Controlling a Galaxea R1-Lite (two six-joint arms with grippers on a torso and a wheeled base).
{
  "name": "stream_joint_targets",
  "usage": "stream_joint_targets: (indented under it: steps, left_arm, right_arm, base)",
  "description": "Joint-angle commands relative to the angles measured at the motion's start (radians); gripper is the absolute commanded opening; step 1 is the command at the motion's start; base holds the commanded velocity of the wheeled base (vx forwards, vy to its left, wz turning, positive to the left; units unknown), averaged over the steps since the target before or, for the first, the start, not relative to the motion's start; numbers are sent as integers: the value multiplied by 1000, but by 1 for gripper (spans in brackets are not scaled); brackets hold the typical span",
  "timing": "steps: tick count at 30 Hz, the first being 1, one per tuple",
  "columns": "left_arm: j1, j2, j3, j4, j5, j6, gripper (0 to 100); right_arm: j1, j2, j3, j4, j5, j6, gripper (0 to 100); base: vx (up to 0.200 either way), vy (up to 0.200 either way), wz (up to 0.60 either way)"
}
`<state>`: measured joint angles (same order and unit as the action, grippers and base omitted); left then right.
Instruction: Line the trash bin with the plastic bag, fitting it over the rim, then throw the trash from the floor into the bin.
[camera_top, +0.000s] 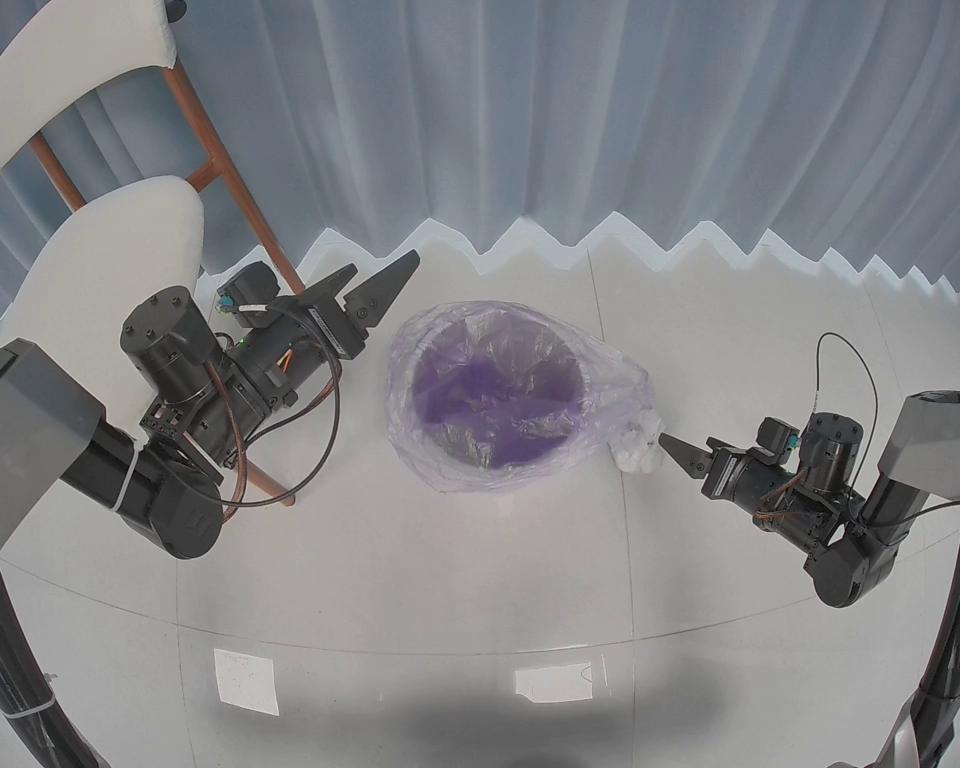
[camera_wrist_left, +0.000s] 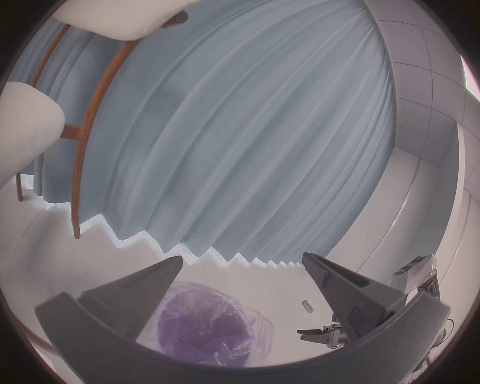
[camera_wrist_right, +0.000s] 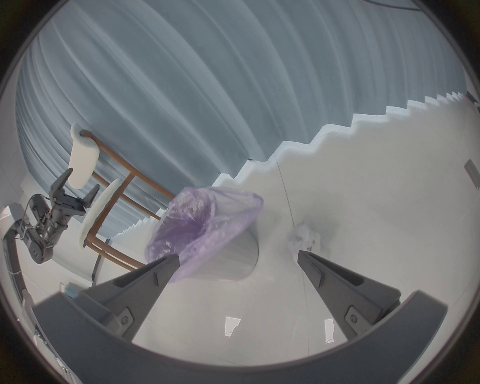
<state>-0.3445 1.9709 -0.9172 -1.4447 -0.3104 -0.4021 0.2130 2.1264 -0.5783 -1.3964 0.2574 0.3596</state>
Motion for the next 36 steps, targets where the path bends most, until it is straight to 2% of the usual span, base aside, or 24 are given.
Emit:
stream_joint_targets:
  steps: [1, 8, 11, 15, 24, 35, 36]
  left_arm:
    - [-7, -4, 11, -28, 1, 6, 100]
    - [-22, 10, 12, -37, 1, 9, 100]
    - [-27, 17, 12, -37, 2, 11, 100]
    - [-31, 17, 14, -37, 2, 11, 100]
    - [-37, 33, 17, -37, 2, 11, 100]
    - [-39, 42, 18, -39, 2, 36, 100]
    - [-39, 43, 18, -39, 2, 36, 100]
  right_arm:
    - [2, 70, -64, -3, -27, -1, 100]
    - [63, 104, -86, -10, -27, 25, 100]
    - [126, 116, -130, -16, -27, 113, 100]
    - [160, 139, -192, -16, -27, 174, 100]
    - [177, 221, -328, -7, -27, 237, 100]
    - [178, 308, -549, 114, -29, 240, 100]
    - [177, 320, -569, 119, -30, 240, 0]
  base:
    - [0, 0, 0]
    - [0, 0, 0]
    - [0, 0, 0]
    - [0, 0, 0]
    - [0, 0, 0]
    - [0, 0, 0]
    - [0, 0, 0]
